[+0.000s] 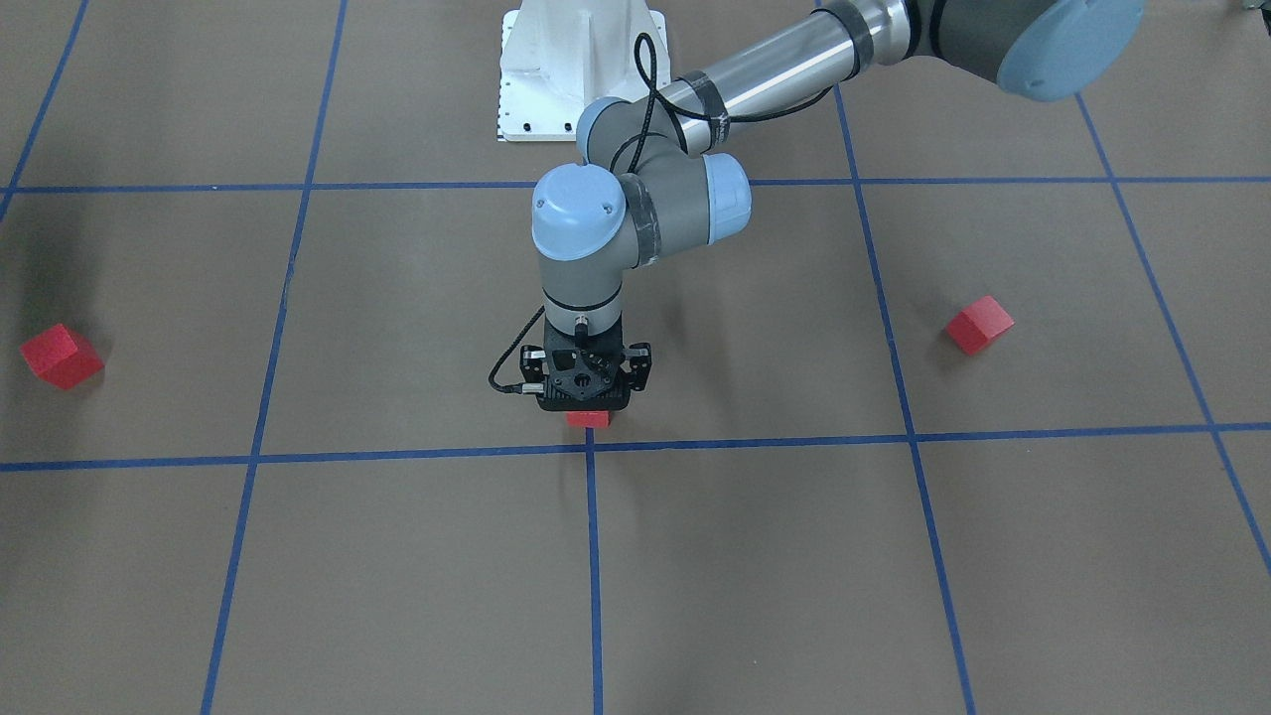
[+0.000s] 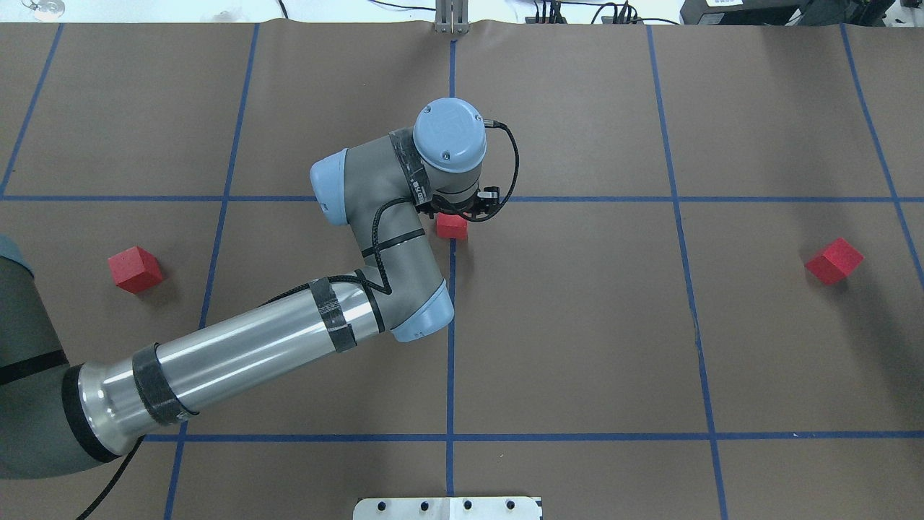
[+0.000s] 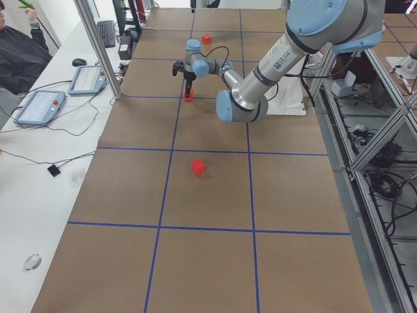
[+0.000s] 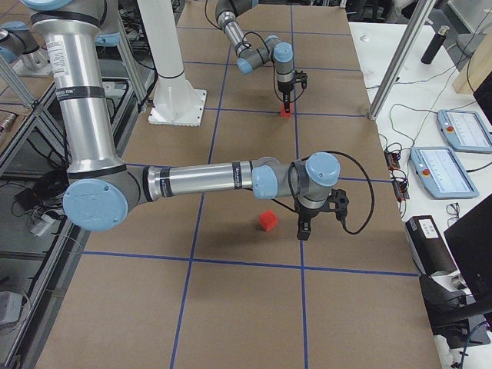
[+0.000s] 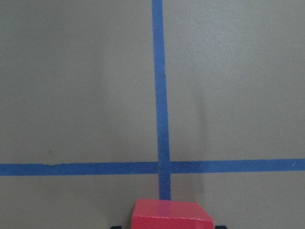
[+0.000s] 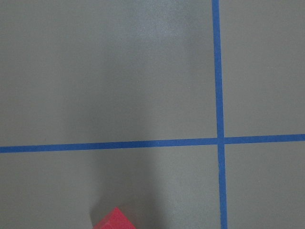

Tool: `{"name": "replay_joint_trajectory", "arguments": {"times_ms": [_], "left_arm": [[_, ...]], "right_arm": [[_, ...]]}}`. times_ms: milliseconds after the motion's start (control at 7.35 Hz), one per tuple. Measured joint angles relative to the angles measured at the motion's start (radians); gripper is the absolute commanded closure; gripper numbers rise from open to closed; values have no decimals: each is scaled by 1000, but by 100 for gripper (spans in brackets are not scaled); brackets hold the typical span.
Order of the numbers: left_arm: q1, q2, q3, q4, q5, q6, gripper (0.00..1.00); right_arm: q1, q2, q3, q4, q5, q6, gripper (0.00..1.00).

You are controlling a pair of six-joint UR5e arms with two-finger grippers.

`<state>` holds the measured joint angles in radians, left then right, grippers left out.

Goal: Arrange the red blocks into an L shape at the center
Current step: 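Open and lift the left gripper while the right arm reaches toward the far cube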

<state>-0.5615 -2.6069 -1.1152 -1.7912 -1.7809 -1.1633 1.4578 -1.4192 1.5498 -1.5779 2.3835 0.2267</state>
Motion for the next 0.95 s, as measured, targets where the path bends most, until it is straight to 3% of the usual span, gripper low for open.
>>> {"name": "replay_joint_trajectory", "arguments": {"times_ms": [136,680,952], "left_arm": [[-1,0,0,-9,0,-1,1],[-64,1,-44,-11,-52,0,0],[-107,2,-67,-8,-111,1,0]], "right_arm": [[0,4,-2,-1,0,-1,1],[-1,-5,7,29,-7,5,1],[-34,-55,23,168,-6,6,1]]}}
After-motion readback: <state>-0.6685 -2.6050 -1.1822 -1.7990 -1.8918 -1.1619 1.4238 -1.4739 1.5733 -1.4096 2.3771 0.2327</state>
